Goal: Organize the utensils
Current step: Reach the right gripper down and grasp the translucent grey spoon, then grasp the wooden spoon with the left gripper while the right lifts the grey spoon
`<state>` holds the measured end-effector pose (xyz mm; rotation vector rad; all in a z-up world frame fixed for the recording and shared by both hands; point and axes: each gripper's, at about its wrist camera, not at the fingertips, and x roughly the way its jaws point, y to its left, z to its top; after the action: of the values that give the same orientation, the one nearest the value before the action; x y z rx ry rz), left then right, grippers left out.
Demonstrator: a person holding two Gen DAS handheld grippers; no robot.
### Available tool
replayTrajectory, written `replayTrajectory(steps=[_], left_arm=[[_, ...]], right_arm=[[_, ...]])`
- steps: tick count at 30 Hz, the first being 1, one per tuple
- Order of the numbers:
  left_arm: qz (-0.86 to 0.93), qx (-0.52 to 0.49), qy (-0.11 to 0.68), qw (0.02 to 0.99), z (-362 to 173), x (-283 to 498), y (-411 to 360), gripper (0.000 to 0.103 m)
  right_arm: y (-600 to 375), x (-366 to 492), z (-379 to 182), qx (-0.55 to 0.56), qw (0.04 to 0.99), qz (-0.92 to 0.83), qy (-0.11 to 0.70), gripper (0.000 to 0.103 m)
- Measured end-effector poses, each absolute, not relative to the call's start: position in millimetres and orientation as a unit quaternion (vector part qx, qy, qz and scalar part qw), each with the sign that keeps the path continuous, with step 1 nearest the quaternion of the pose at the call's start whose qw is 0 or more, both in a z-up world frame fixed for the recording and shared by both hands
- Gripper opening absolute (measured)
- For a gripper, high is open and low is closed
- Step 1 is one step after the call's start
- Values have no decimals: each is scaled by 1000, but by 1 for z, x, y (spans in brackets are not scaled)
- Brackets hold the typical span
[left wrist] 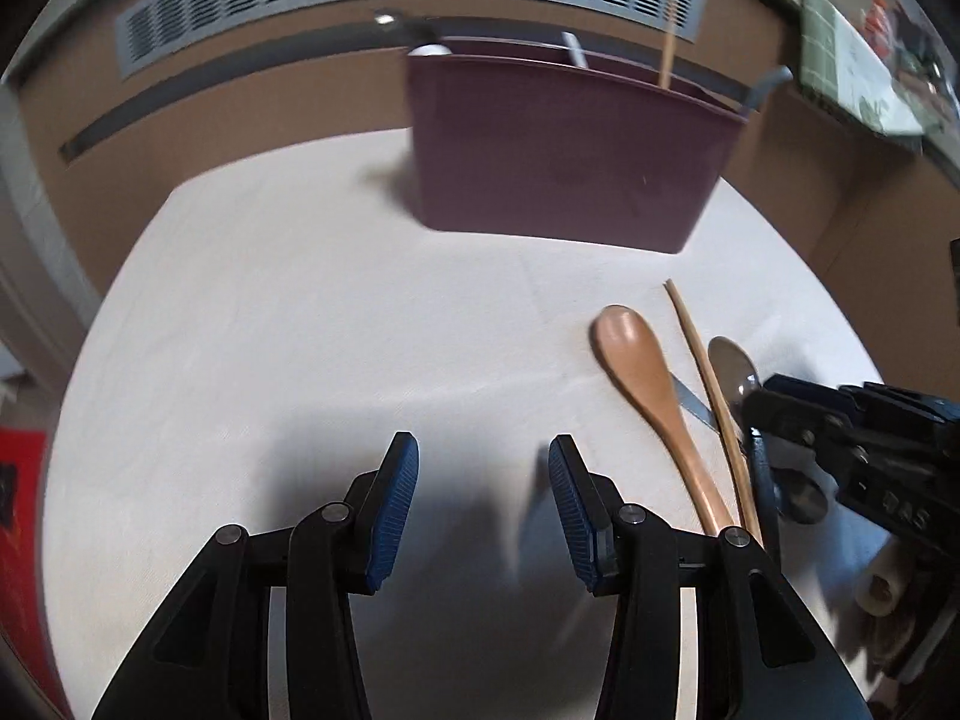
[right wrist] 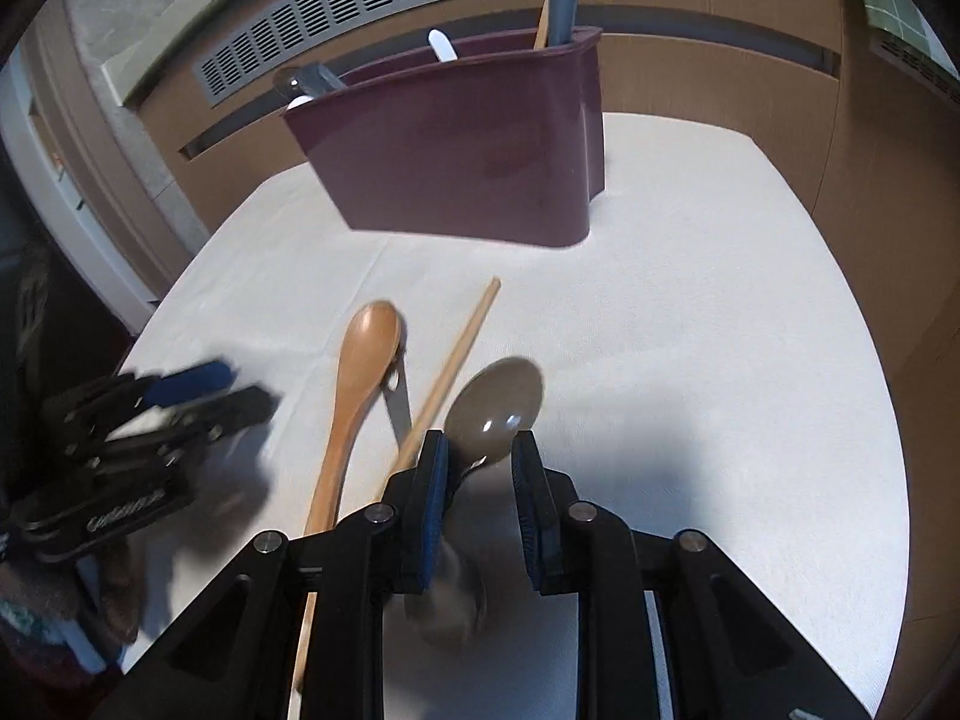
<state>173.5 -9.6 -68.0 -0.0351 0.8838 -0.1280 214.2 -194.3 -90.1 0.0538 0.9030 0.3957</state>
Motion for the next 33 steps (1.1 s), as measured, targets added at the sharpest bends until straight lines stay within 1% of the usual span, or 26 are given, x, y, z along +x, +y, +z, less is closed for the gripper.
replayTrajectory(steps=[6,8,10,13,15,23,28,33], left_arm=[[-73,-46,426,901,-61,169,0,46],[-81,-50,427,899,-61,169,-1,46],[-85,-50,428,899,-61,168,-4,46],[-85,-50,430,897,-62,168,-6,46],[-83,-50,433,896,-63,169,-8,46],[-86,-37,442,892,-67,172,-21,46],[-98,-28,445,889,-66,175,-36,46],[-126,-28,452,883,-66,174,-54,46]], right_arm=[[-168,225,-89,-24,885,168,435,29],[-158,225,-89,-50,888,164,427,35],[-155,227,-90,-56,891,166,418,36],[-159,231,-89,-52,889,174,421,35],[-161,230,-88,-62,887,180,420,31],[-204,213,-88,-89,896,161,405,30],[-236,211,-91,-60,896,152,413,29],[-232,210,-93,-67,900,148,405,30]])
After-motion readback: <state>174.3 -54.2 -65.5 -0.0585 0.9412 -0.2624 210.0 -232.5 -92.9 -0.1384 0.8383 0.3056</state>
